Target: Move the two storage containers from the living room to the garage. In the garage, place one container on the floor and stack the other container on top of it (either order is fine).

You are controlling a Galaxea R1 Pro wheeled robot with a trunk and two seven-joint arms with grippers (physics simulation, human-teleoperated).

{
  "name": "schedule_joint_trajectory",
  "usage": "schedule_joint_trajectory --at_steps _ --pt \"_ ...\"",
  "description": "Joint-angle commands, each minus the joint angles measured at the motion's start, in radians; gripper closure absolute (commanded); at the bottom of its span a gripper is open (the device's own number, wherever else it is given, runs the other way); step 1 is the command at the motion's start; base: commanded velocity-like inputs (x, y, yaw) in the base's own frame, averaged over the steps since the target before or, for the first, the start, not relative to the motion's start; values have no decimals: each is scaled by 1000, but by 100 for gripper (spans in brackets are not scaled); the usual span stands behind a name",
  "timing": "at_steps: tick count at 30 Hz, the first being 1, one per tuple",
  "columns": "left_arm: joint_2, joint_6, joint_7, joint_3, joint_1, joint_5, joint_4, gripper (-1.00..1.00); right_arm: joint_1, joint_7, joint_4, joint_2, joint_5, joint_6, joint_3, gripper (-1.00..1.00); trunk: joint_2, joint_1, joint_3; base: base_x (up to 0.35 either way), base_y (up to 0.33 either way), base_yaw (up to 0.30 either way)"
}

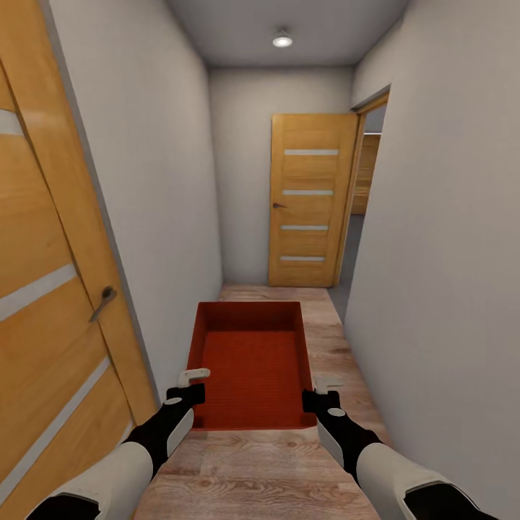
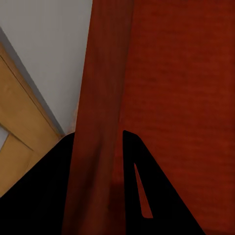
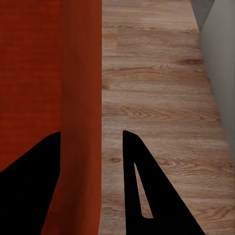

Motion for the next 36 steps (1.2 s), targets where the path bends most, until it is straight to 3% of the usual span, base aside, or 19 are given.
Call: schedule_joint_trajectory --at_steps 1,36 --pt "43 -45 24 53 -1 -13 -5 100 0 -5 3 0 -19 -3 9 100 -2 1 -2 2 0 0" --pt "43 -44 26 54 -1 -13 -2 100 0 -5 3 0 -19 -3 9 100 -2 1 -2 300 0 -28"
